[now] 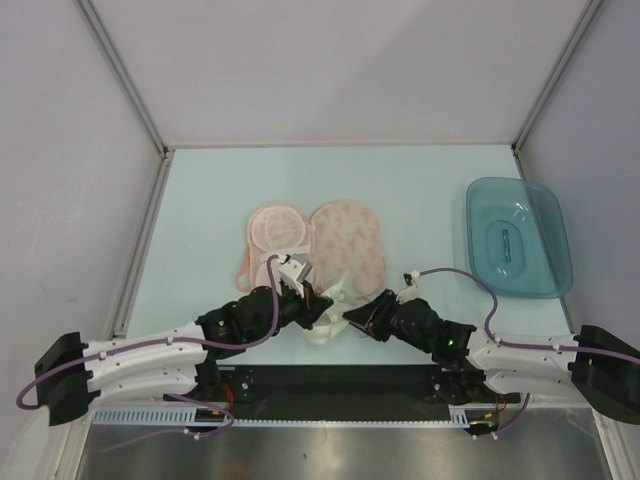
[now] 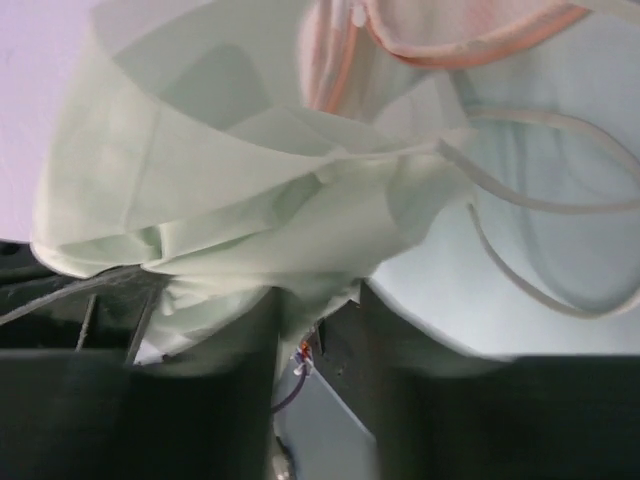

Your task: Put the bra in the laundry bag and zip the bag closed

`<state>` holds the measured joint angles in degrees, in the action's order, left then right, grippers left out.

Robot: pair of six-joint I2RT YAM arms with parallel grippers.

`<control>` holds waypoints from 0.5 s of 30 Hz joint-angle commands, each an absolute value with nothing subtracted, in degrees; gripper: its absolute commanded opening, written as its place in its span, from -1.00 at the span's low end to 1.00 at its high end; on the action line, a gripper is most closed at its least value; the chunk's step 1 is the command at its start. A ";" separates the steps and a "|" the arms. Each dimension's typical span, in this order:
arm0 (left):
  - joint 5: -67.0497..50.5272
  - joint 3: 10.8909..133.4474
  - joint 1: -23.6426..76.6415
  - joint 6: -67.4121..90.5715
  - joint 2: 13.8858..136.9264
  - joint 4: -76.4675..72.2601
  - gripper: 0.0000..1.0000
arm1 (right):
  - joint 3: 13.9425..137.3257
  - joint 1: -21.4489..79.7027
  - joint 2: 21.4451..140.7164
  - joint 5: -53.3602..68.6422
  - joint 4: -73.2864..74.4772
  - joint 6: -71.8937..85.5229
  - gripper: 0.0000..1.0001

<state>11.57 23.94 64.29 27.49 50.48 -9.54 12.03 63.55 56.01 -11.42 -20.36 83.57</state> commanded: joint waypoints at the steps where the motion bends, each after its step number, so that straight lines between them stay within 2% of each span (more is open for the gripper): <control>1: 10.72 22.24 64.07 29.79 48.96 -14.24 -0.76 | 10.11 63.46 54.41 -11.95 -25.93 83.23 -0.68; 2: 11.59 21.89 64.07 30.67 48.87 -14.24 -0.69 | 9.85 63.63 53.80 -11.95 -25.67 83.15 -1.00; 5: 14.48 20.13 64.07 32.60 47.12 -13.45 -0.45 | 9.49 64.33 49.58 -12.74 -20.84 81.66 -1.00; 7: 16.42 18.73 64.07 34.18 45.97 -11.88 -0.18 | 8.62 65.04 47.03 -13.88 -16.64 80.08 -1.00; 9: 18.53 17.15 64.07 36.99 43.61 -10.82 -0.06 | 7.91 66.09 42.64 -16.25 -13.38 78.23 -1.00; 12: 19.51 15.21 63.99 39.72 41.06 -9.14 0.00 | 5.89 67.76 37.02 -19.24 -8.71 75.15 -1.00; 15: 19.51 13.98 63.90 42.97 39.99 -7.13 -0.23 | 4.13 69.34 33.23 -20.83 -5.63 73.39 -1.00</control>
